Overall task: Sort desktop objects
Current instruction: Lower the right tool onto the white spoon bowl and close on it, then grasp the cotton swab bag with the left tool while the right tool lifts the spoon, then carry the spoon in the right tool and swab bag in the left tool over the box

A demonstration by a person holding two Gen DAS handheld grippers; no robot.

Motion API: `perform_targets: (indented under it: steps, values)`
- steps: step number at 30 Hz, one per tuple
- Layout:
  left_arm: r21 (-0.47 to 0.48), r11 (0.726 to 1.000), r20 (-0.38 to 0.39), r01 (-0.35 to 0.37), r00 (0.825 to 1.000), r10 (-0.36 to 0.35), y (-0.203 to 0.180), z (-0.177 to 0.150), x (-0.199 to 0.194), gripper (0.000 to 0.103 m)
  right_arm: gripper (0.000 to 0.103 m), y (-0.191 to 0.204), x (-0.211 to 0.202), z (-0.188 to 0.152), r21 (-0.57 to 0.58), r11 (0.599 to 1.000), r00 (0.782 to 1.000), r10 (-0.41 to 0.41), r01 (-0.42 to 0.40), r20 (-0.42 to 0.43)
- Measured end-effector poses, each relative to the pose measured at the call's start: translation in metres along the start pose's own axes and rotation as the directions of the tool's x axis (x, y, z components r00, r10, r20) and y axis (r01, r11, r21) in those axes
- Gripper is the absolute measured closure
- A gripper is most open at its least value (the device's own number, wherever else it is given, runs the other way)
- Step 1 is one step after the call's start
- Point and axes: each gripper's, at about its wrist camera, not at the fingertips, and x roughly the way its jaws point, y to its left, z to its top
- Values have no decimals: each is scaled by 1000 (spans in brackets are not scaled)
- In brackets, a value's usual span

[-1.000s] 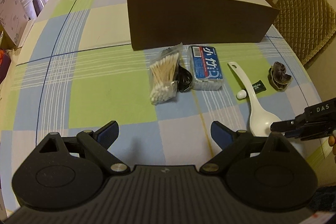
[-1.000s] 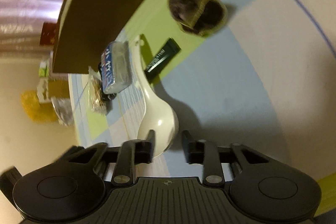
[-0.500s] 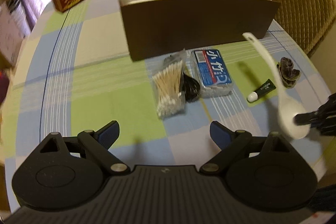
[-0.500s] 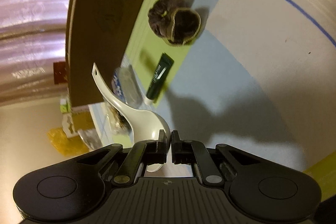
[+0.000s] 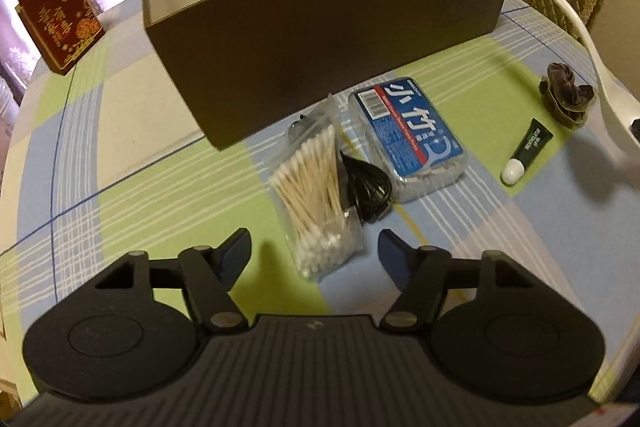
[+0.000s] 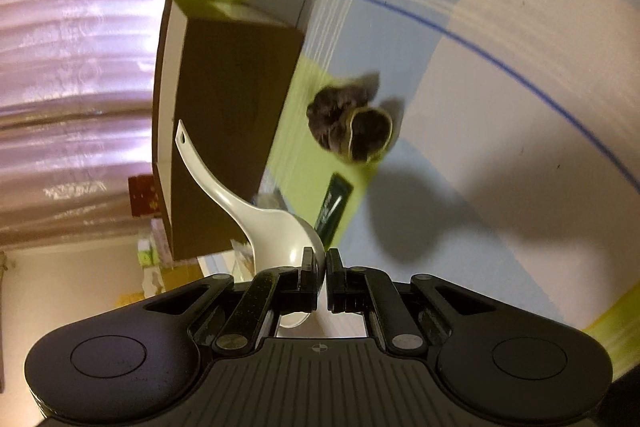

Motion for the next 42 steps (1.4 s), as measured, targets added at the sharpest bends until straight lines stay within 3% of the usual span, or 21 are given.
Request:
perform_targets:
  steps: [5,11,16,23,28,34,42]
  values:
    - [11,1000,-8,29,1000,-29,2,4,10,68,102,2,0,4,2,1000,1000,-4,4,24]
    - [-6,1000,-9,30,1000,-30,8,-3,7,82,102,6,2,9,1,1000,1000,7,-7,24]
    - [-73,997,9,29,1000,-28,23,-9,-12,83,102,17,4,16,-25,999,999,22,-22,31]
    - [-168,985,120,40,993,-20,43,5,-55,83,102,41,5,34,-86,995,997,52,-47,54]
    - [-181,982,203,59,979,-22,48,33,-76,83,102,62,5,51,-129,989,994,82,-71,75]
    - [-167,984,243,58,970,-15,50,73,-78,83,102,99,9,75,-199,976,987,109,-85,116]
    - [-162,985,275,62,961,-15,59,126,-63,83,102,151,38,103,-298,954,985,67,-16,161]
